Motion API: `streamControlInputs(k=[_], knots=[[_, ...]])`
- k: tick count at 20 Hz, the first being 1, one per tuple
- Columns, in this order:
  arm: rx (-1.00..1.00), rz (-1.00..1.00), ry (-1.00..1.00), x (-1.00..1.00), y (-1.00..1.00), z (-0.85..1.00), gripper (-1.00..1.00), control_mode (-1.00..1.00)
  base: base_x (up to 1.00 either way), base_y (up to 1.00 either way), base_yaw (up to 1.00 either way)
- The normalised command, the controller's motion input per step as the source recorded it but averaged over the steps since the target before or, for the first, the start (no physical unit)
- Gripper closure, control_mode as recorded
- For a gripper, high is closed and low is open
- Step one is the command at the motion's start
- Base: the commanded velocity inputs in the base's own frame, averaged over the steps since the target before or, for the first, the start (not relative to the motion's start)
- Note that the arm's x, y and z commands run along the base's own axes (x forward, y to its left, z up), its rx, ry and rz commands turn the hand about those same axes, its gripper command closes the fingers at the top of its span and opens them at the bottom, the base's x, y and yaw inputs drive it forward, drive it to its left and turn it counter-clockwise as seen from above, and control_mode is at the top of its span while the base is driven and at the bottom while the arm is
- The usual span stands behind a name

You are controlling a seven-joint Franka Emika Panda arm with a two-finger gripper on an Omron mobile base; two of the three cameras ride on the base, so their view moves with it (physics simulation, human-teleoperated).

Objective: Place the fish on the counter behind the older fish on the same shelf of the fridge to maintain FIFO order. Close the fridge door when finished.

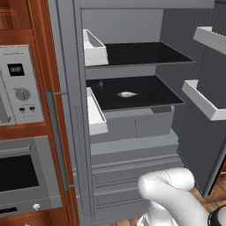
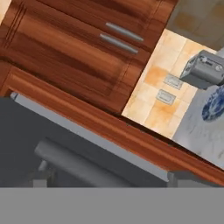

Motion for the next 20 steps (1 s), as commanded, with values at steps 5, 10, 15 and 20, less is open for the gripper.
streamControlInputs(k=[5,10,15,20], knots=[[0.2,0.17,0.01,0.65,-0.56,-0.43,-1.0,-1.0,0.0,0.0,0.0],[0.18,0.22,0.0,0.88,-0.09,-0.27,-1.0,-1.0,0.0,0.0,0.0],[0.05,0.28,0.06,0.75,0.02,-0.11,-1.0,-1.0,0.0,0.0,0.0],[0.01,0.31,0.01,0.11,0.37,-0.03,-1.0,-1.0,0.0,0.0,0.0]])
